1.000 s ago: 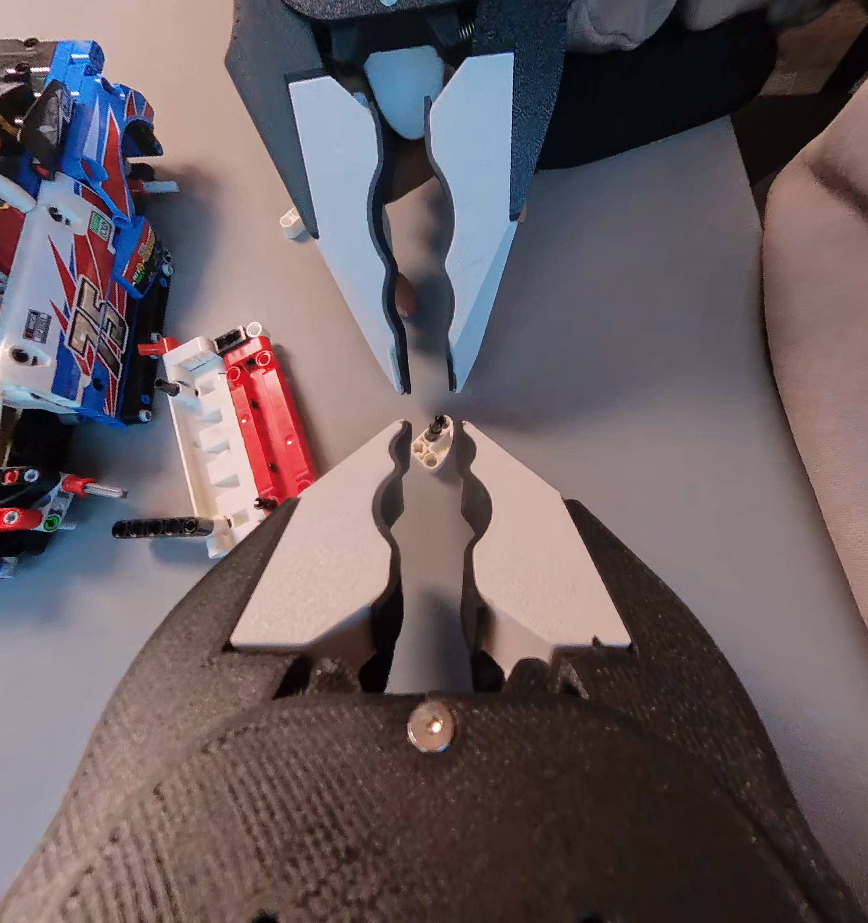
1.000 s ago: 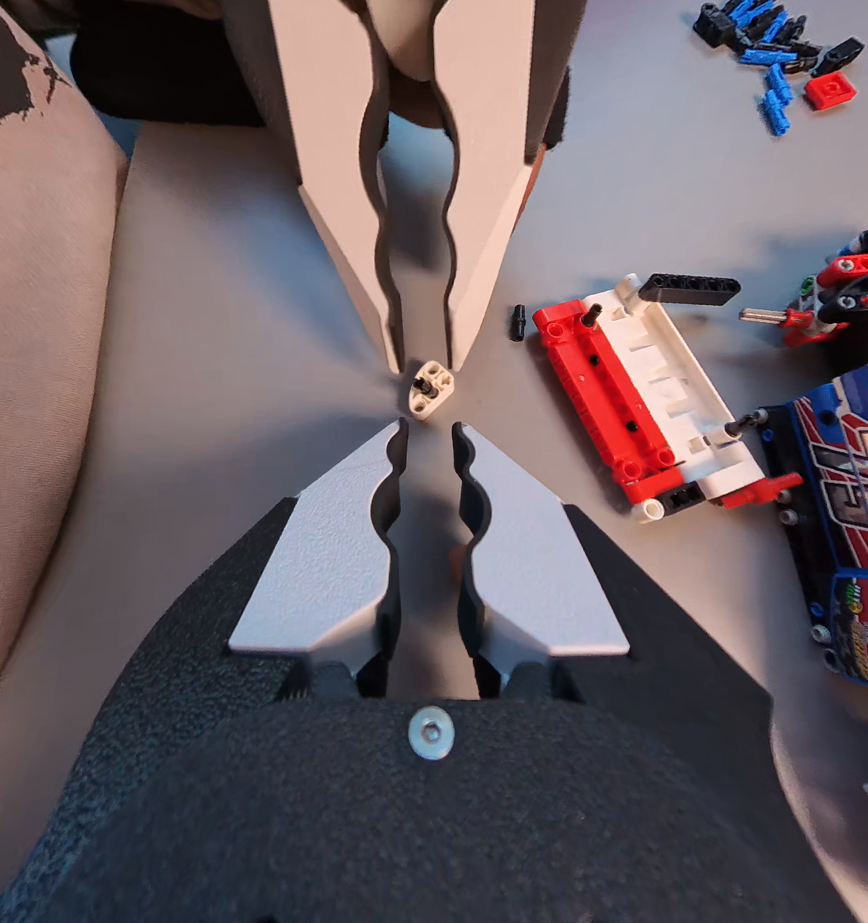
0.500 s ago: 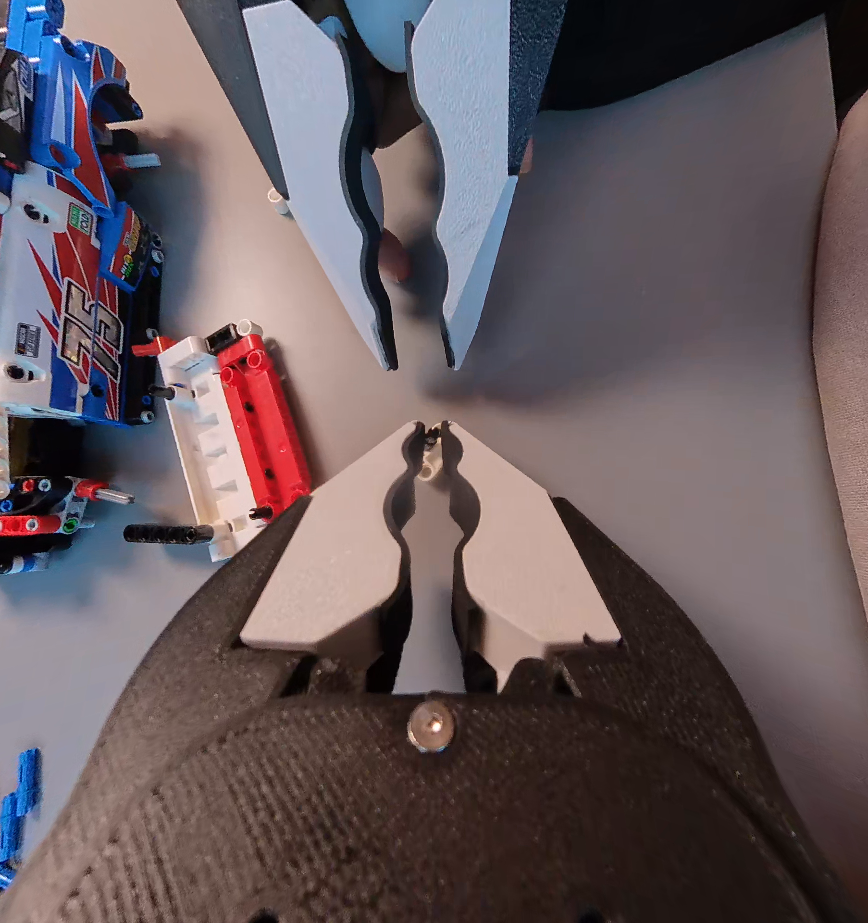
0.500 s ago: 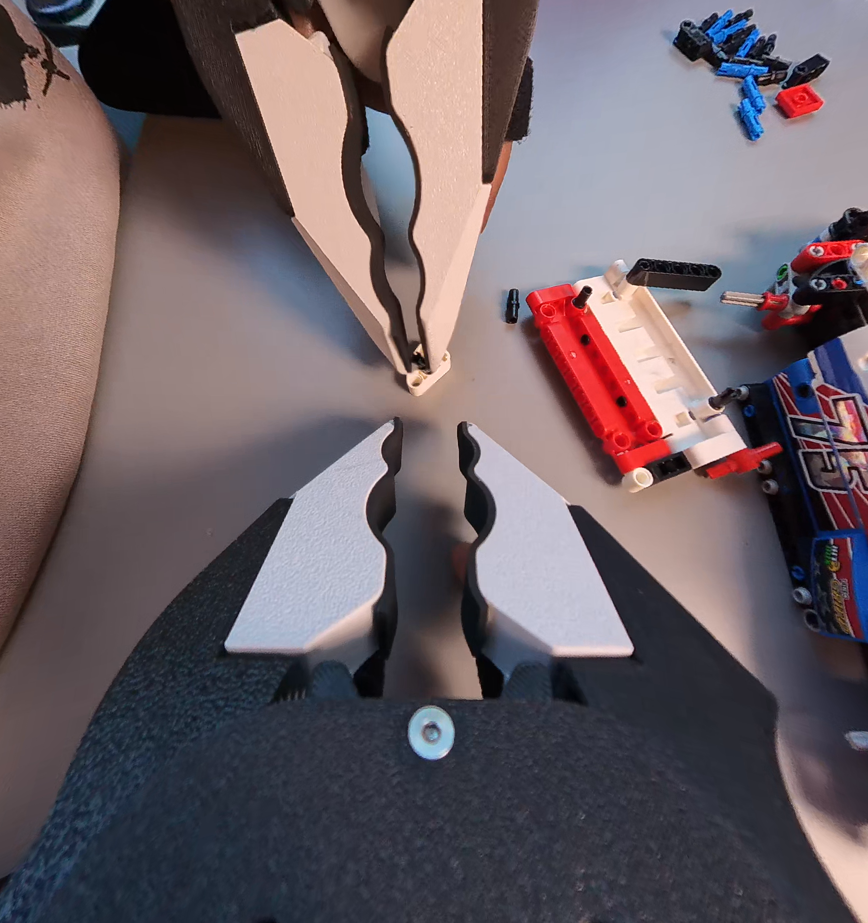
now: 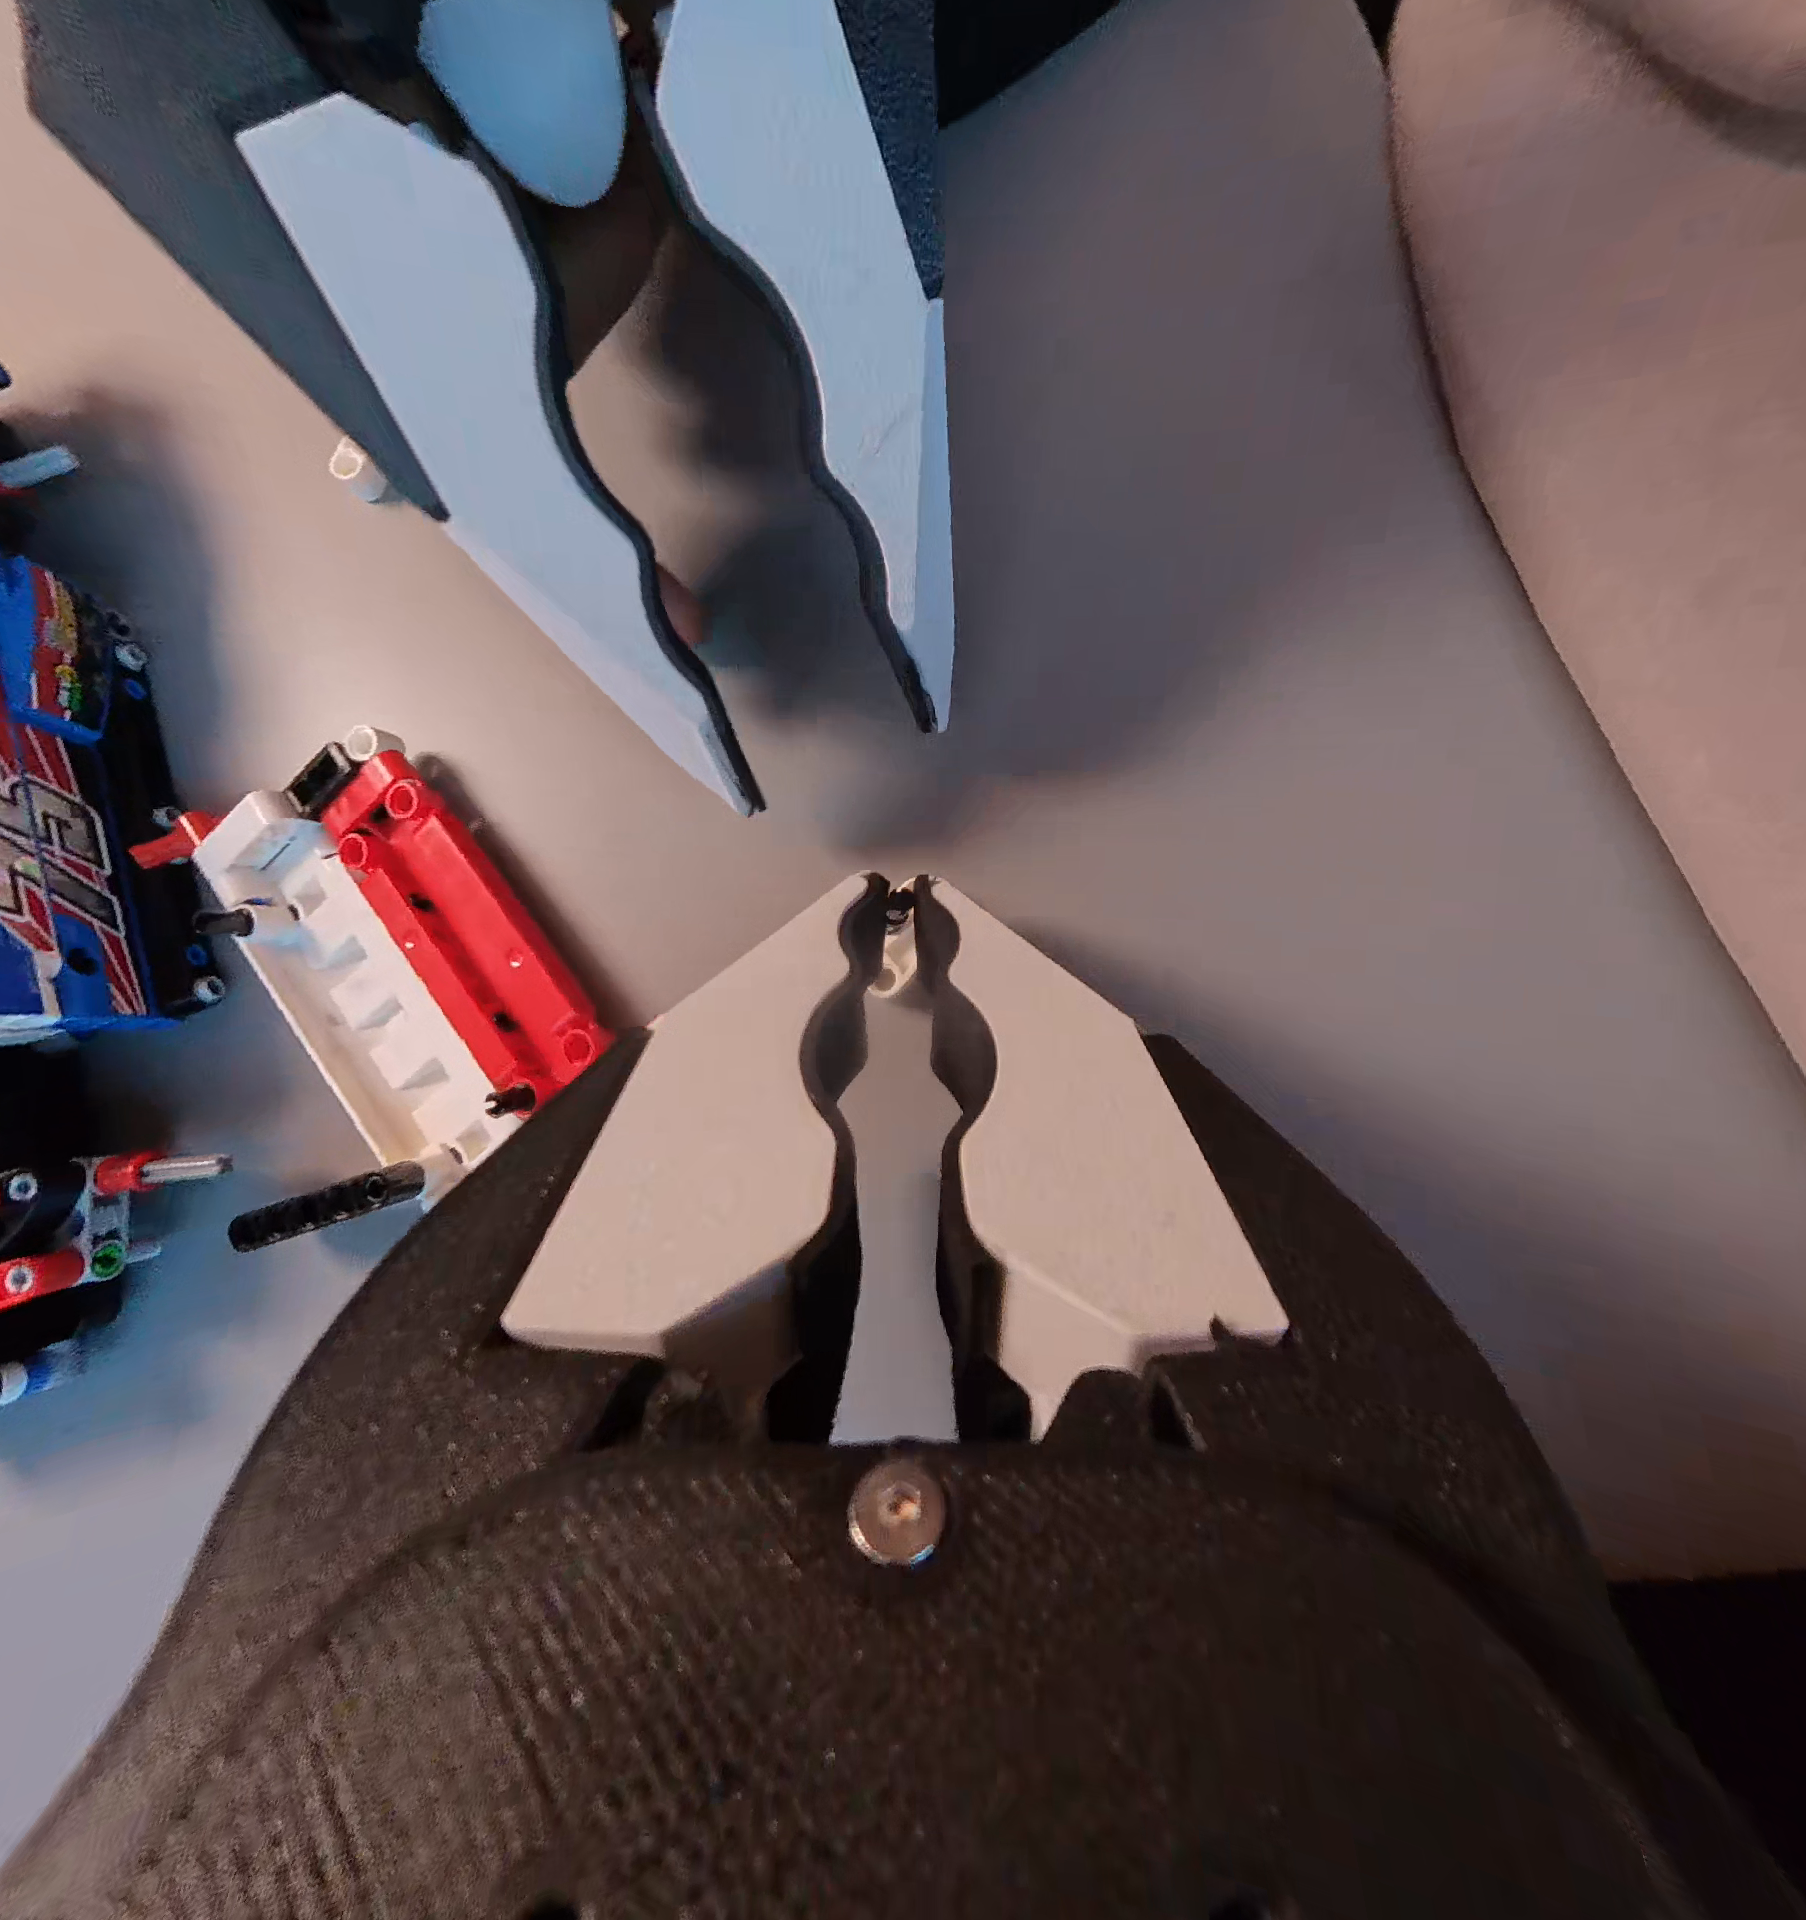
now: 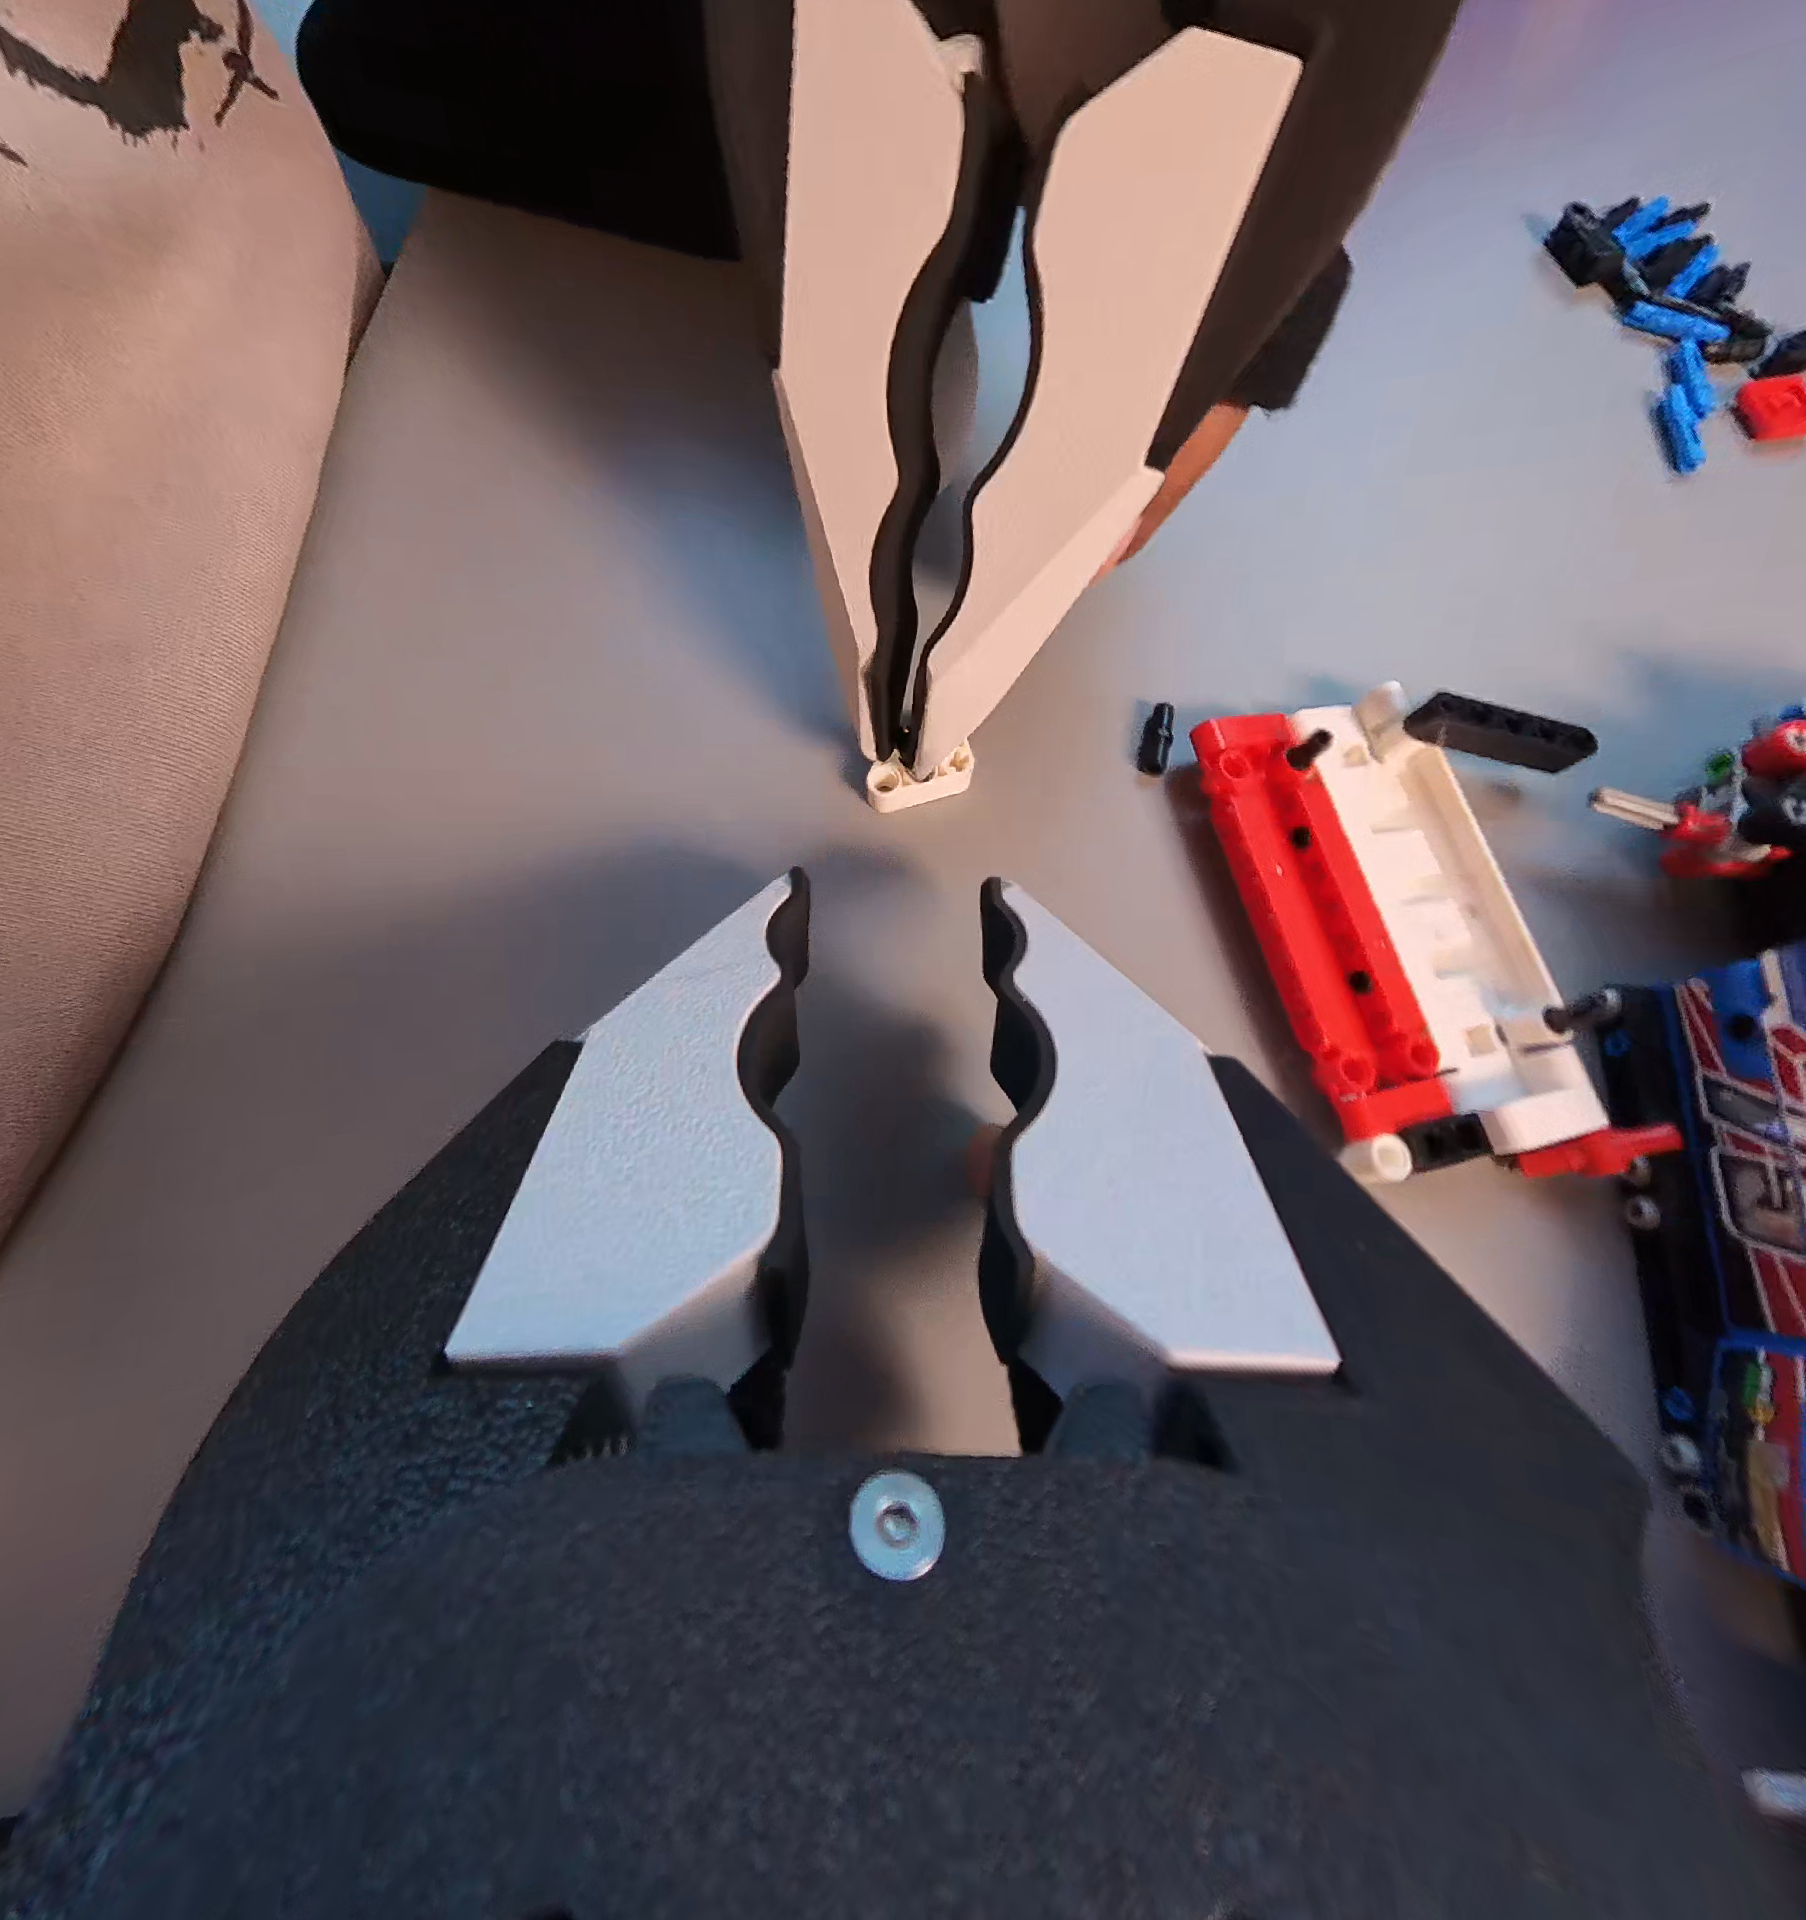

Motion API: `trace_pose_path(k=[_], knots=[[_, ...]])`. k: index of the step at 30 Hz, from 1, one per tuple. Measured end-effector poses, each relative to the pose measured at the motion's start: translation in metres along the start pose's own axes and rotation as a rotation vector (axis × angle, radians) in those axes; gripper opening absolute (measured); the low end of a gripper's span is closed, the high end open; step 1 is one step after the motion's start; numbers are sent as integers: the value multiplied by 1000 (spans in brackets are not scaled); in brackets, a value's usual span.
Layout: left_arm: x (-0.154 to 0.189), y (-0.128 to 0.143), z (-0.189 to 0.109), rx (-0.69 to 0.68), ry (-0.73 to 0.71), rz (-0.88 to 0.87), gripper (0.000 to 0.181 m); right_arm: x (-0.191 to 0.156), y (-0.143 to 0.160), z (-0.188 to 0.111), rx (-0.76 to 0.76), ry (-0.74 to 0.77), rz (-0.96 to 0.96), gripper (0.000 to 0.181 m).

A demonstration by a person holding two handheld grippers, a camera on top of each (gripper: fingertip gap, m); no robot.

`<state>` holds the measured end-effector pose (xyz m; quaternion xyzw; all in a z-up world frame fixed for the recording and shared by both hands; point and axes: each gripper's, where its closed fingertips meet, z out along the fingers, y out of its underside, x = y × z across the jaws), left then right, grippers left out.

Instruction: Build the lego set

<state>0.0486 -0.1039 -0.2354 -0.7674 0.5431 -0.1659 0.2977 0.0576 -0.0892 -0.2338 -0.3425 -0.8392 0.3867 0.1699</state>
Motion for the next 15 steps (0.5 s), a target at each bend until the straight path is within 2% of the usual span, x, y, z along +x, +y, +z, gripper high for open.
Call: trace_pose_path(k=[4,6,15], knots=[[8,3,-3,13,78,54,3,0,-9,19,-52,-52,-79,48],[12,4,-4,15,94,68,3,0,-15,29,-62,-73,-115,51],[18,9,-9,15,61,77,3,-3,-20,46,-152,-126,-192,28]])
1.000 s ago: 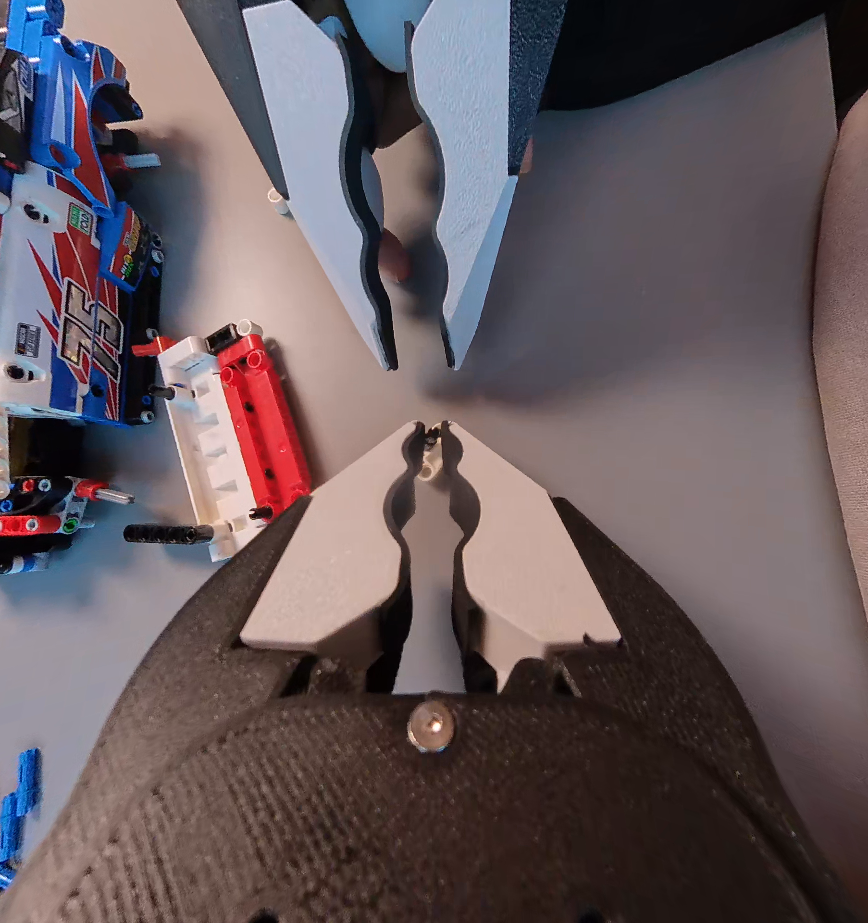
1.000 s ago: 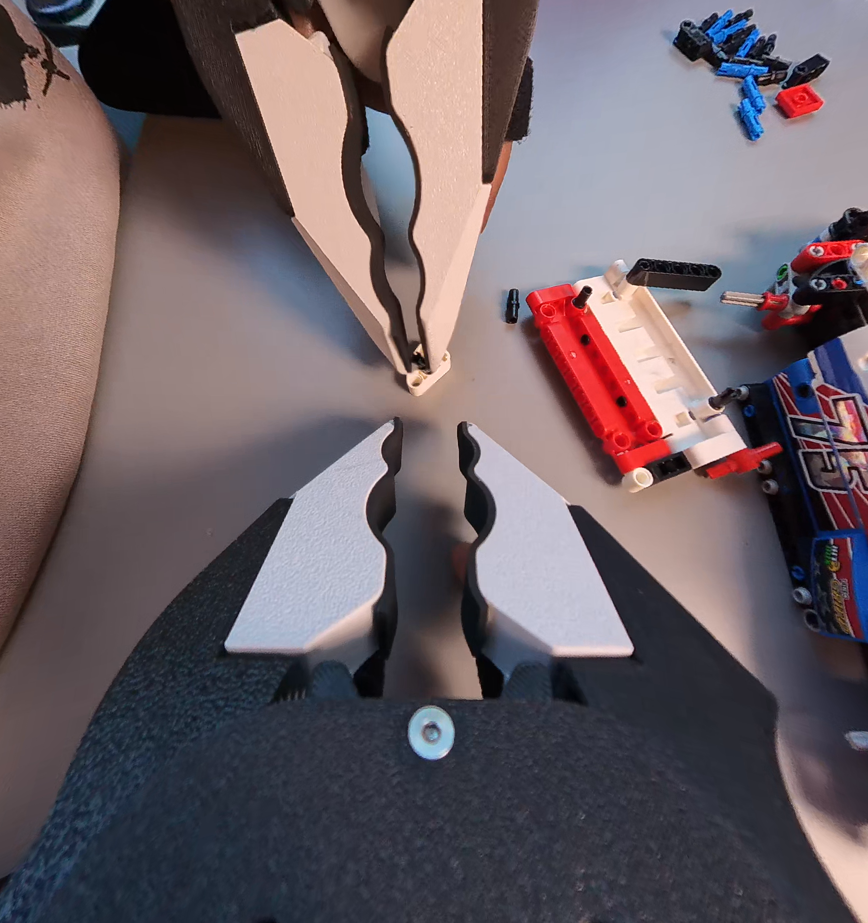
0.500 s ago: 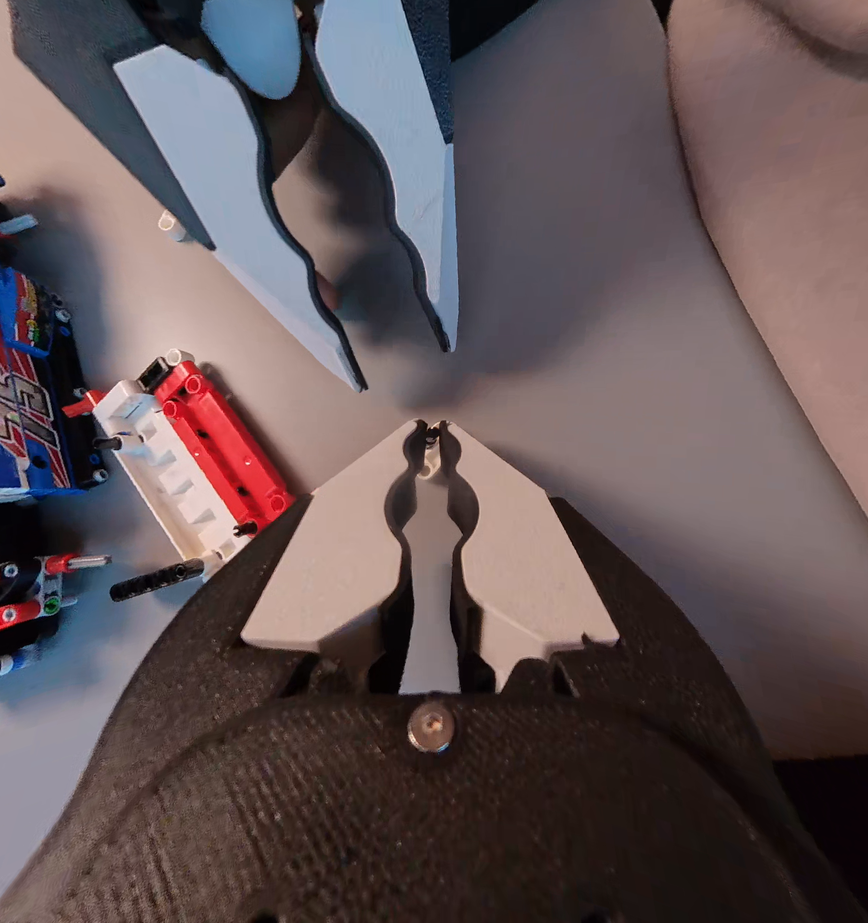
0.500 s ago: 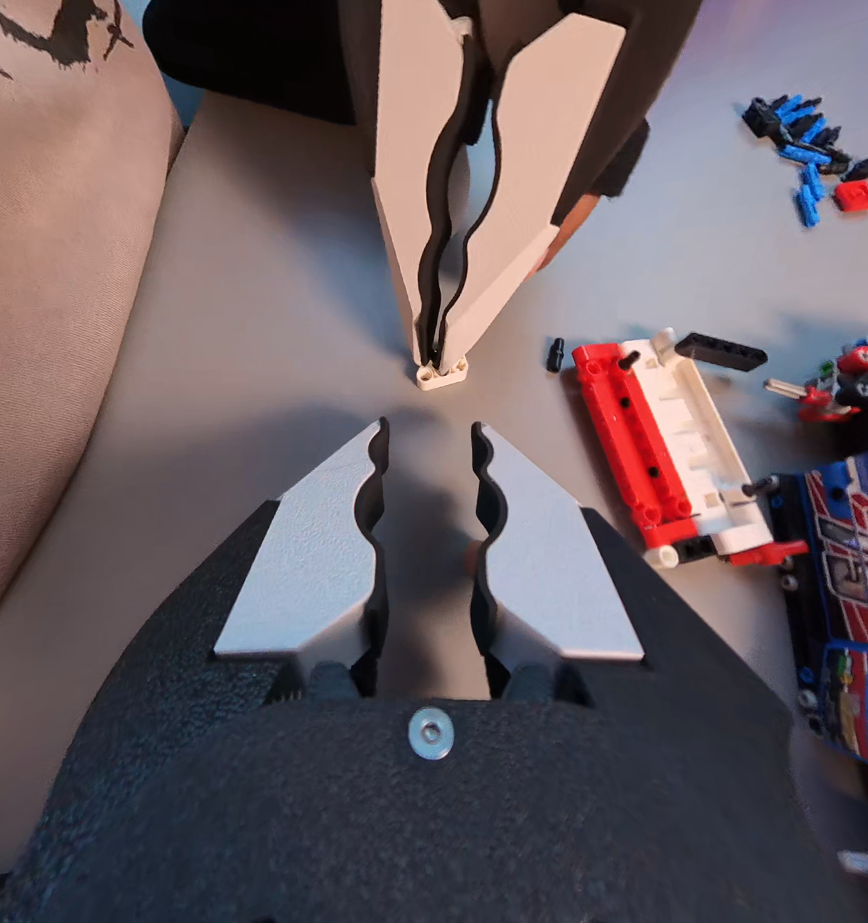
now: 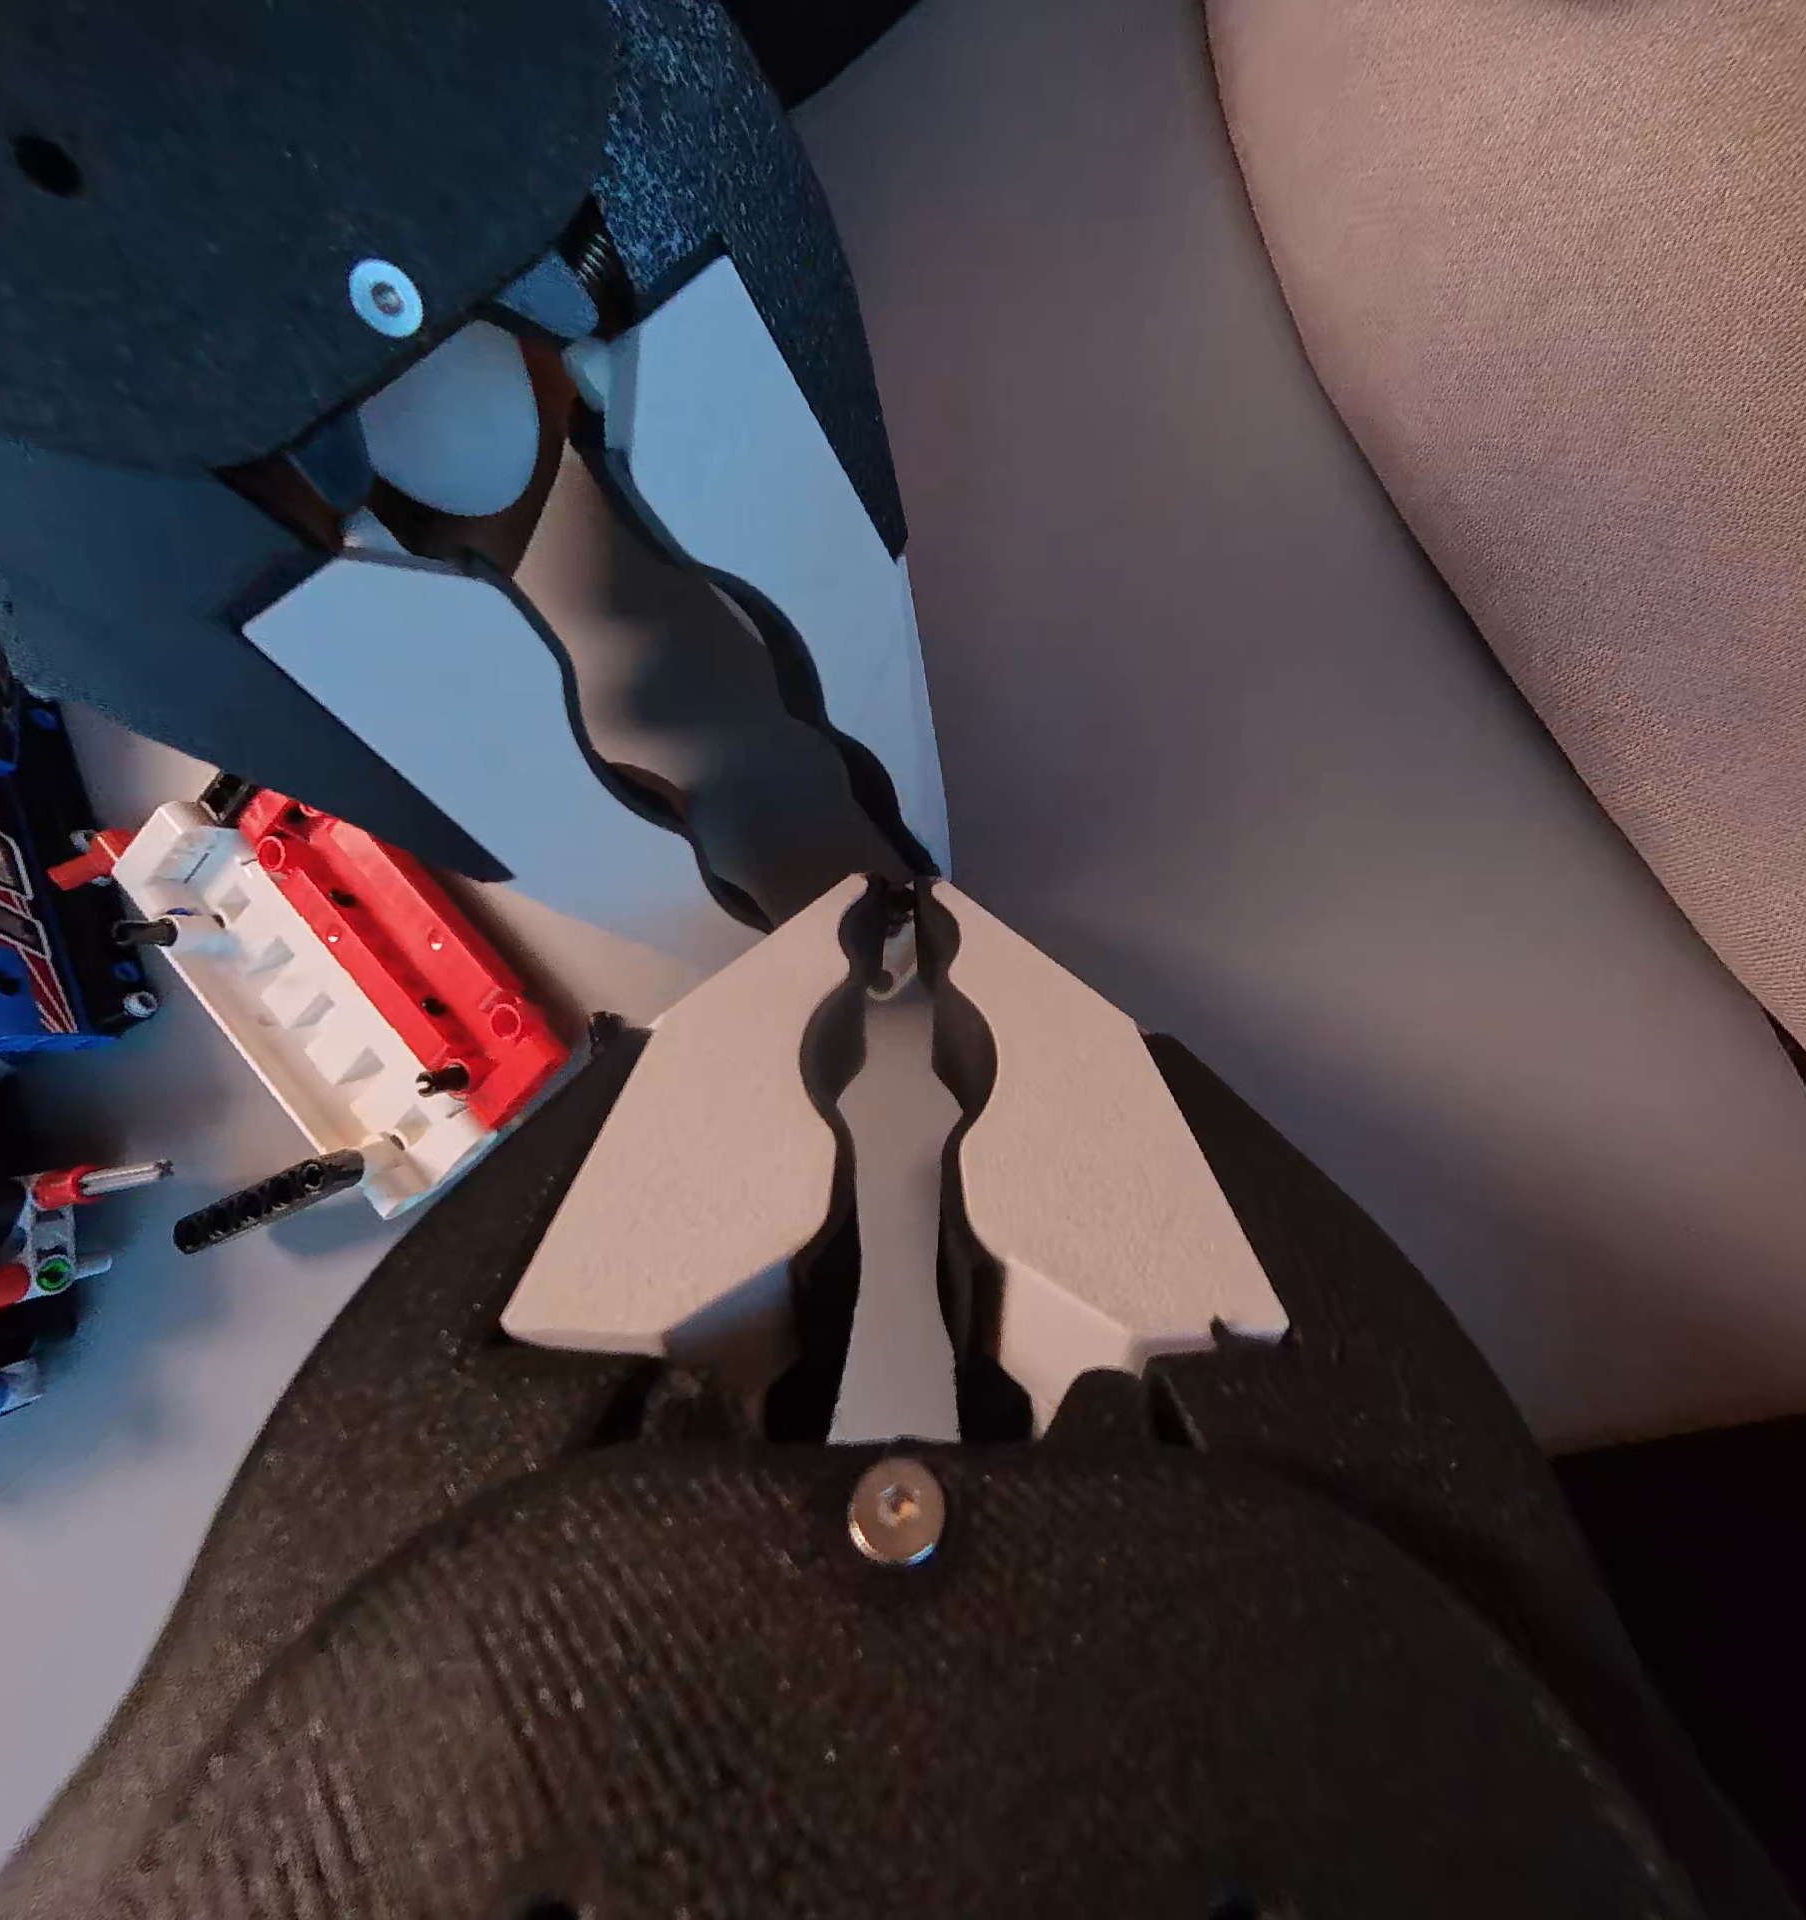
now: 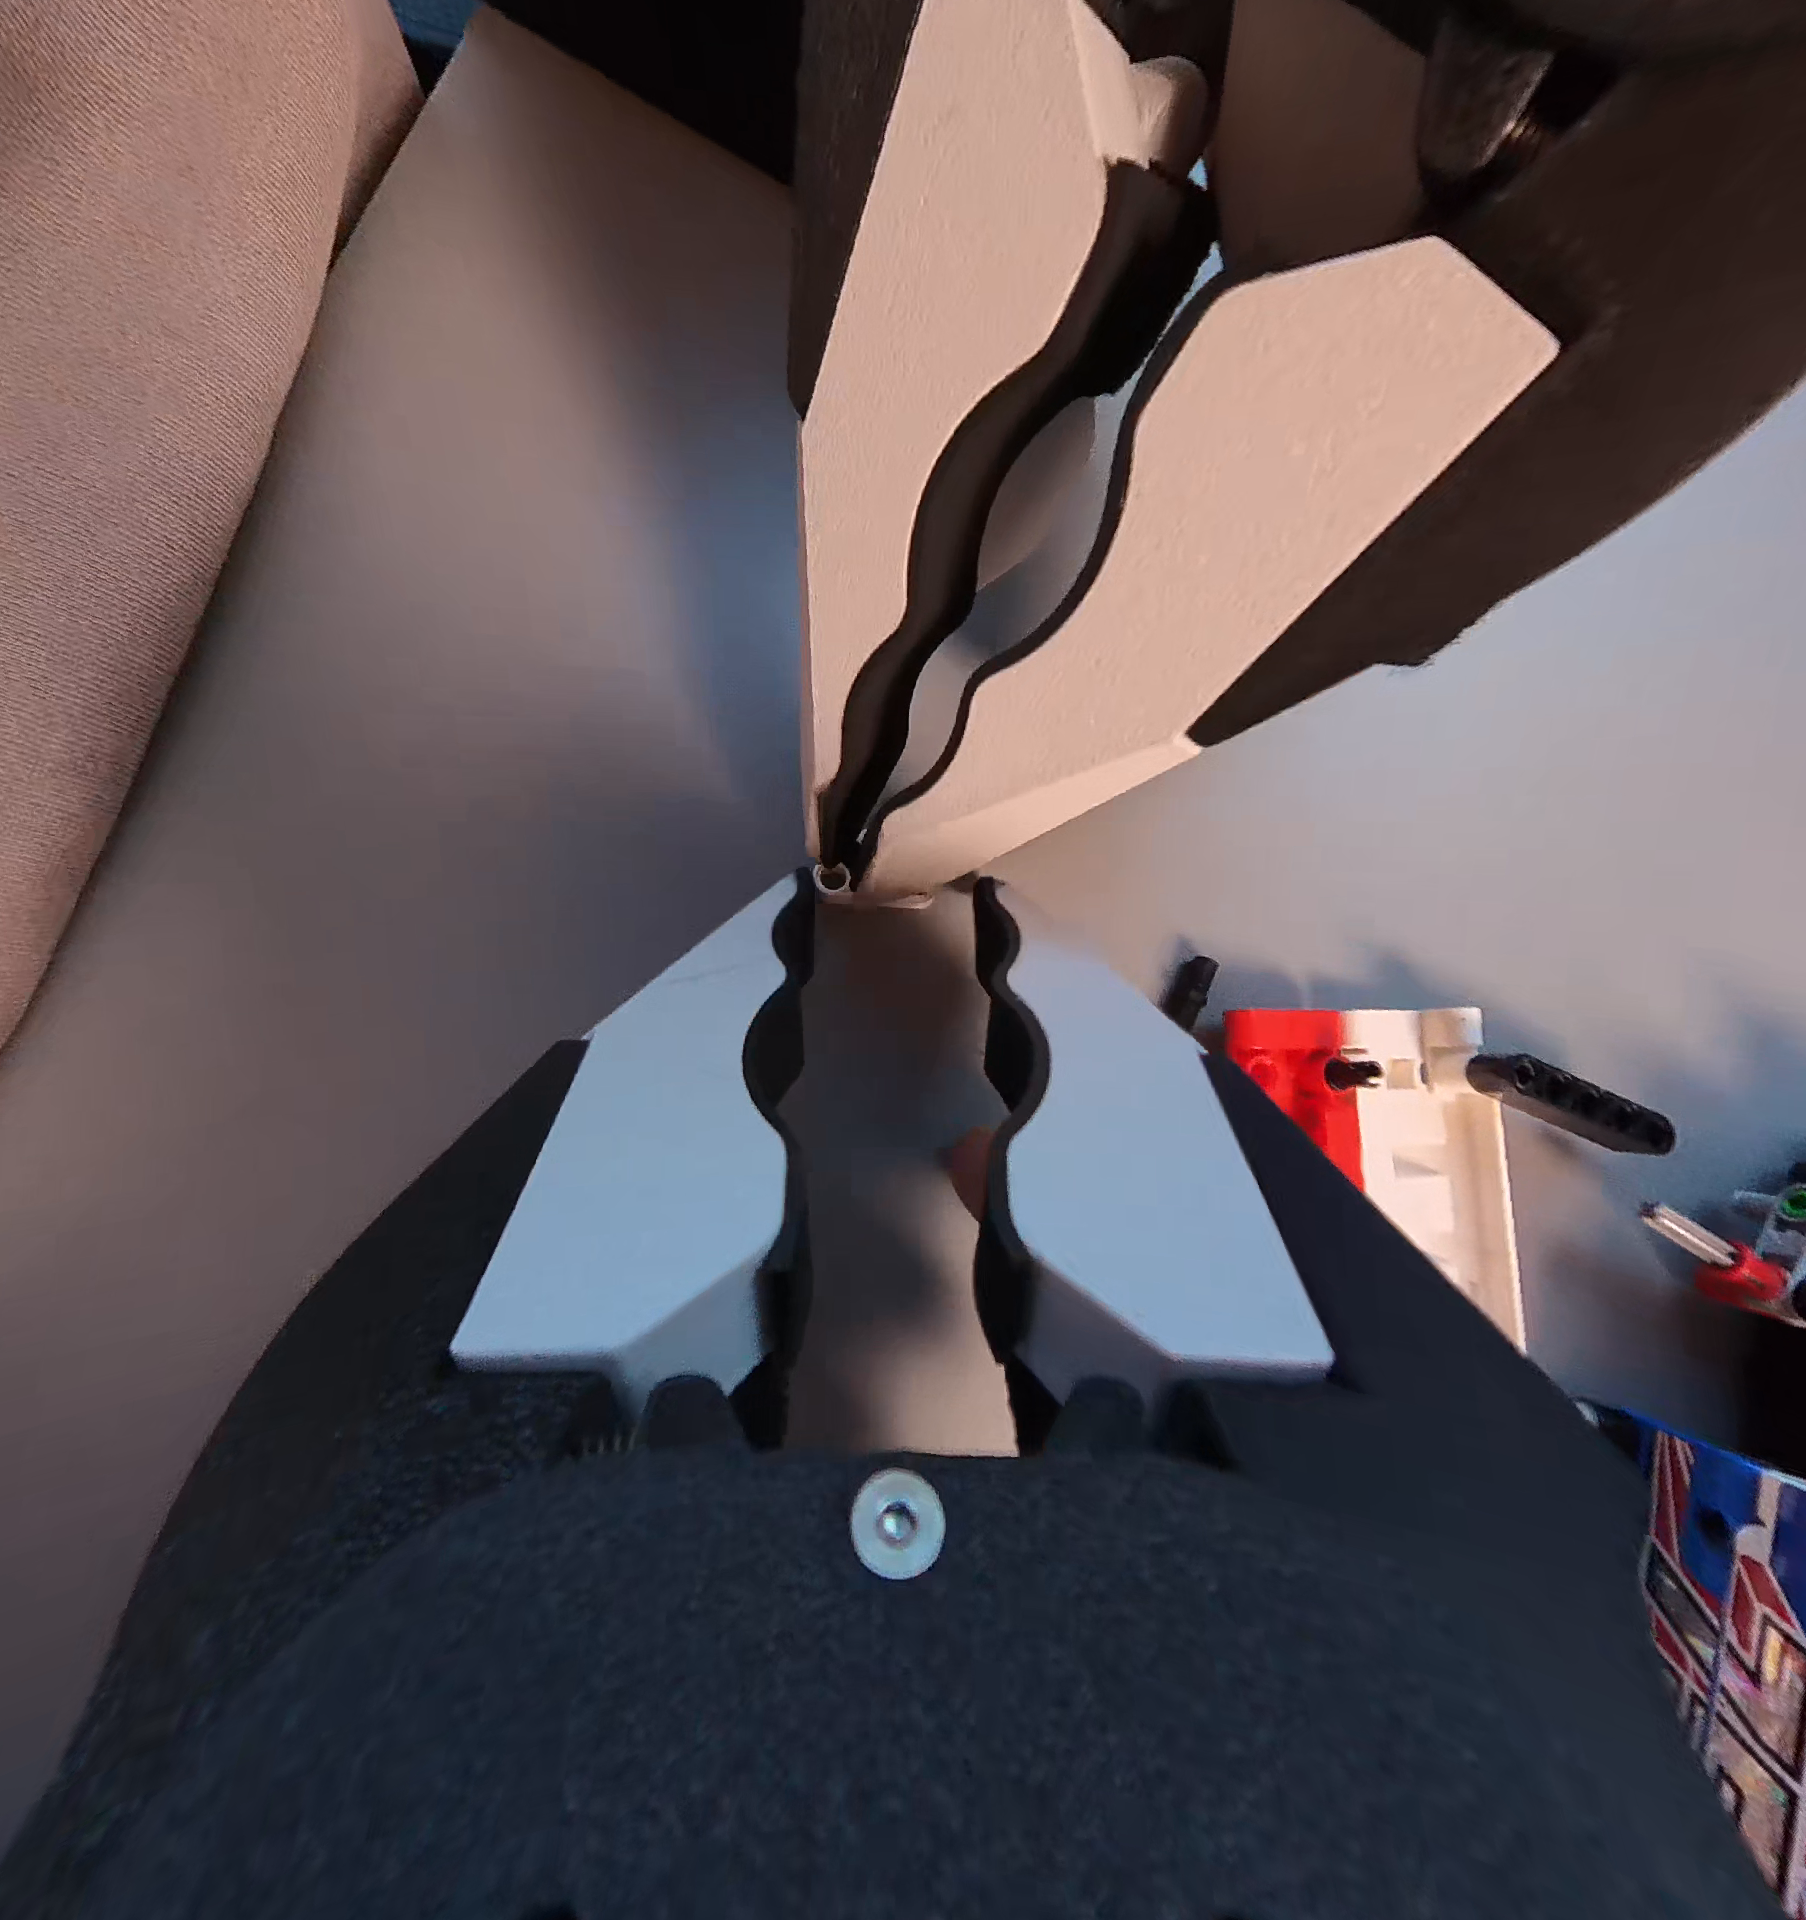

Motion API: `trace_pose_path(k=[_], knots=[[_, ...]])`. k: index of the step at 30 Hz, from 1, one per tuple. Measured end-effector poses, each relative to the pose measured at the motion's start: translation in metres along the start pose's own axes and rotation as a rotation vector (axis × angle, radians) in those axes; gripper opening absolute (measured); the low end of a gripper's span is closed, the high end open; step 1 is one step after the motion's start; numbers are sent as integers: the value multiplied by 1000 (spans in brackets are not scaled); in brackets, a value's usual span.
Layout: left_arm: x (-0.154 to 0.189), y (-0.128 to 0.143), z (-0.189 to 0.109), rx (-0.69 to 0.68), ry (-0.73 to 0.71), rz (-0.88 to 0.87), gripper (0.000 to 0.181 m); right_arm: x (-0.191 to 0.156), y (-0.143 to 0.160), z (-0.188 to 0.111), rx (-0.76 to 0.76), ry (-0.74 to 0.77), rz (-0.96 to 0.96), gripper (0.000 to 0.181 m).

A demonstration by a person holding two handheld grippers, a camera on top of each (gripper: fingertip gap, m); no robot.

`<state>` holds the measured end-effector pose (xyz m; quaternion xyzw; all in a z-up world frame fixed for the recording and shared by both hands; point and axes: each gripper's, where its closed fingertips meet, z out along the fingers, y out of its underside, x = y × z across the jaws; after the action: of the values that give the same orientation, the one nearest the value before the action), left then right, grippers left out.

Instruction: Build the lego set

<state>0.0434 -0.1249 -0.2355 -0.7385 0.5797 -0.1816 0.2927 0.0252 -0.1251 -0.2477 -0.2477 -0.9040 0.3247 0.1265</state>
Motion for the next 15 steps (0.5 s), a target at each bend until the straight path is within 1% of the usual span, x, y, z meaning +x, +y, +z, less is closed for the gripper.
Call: trace_pose_path(k=[3,5,6,8,10,13,15], knots=[[0,3,-2,-10,-24,-5,3,0,-1,2,-10,3,23,21],[1,4,-3,-9,-33,-8,4,-1,-1,2,-16,10,30,21],[1,4,-3,-6,-41,-4,3,-2,-2,1,-16,8,39,25],[2,4,-3,5,-49,-2,4,-2,-4,1,2,3,44,41],[2,4,-3,15,-57,-7,3,0,-5,2,-2,-3,28,46],[2,5,-4,16,-68,-9,4,1,-9,8,-15,-17,1,42],[1,6,-5,13,-76,-15,4,0,-11,10,-28,-29,-6,31]])
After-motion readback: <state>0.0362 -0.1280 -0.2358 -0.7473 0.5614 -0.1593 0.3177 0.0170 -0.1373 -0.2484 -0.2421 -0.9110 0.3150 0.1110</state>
